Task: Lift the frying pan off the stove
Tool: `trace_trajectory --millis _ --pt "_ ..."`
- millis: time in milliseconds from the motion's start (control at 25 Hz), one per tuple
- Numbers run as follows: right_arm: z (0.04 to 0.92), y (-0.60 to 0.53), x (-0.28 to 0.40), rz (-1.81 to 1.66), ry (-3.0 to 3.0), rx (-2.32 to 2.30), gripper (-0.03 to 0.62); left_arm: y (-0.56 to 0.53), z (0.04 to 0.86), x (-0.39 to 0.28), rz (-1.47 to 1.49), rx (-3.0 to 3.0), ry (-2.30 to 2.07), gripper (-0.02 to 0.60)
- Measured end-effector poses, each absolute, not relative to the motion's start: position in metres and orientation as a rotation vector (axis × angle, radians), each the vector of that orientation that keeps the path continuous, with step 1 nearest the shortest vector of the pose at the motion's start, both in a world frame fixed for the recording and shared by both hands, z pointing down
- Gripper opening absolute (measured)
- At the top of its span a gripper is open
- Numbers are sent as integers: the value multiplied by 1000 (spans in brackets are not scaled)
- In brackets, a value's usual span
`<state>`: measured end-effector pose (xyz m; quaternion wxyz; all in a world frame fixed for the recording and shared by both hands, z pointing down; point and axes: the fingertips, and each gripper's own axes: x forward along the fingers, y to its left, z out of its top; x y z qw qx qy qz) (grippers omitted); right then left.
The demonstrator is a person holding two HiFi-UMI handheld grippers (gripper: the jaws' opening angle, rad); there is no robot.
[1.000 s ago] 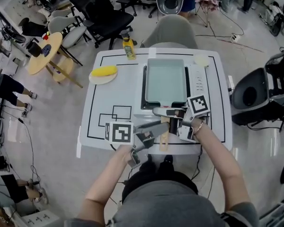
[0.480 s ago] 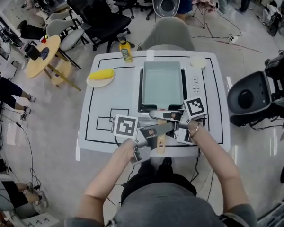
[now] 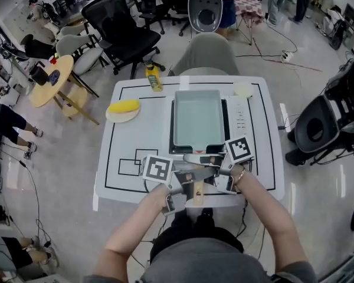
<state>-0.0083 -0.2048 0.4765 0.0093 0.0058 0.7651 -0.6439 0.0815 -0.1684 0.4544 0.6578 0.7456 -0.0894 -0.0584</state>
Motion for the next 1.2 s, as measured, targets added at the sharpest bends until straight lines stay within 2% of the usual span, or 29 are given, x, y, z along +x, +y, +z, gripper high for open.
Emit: trace_trajectory --millis 680,1200 --pt "455 -190 -7 -1848 2516 -4 196 -151 445 83 -51 1857 -220 97" --pt "390 -185 -6 -1562 2702 -44 192 -145 396 85 -35 2114 -244 97"
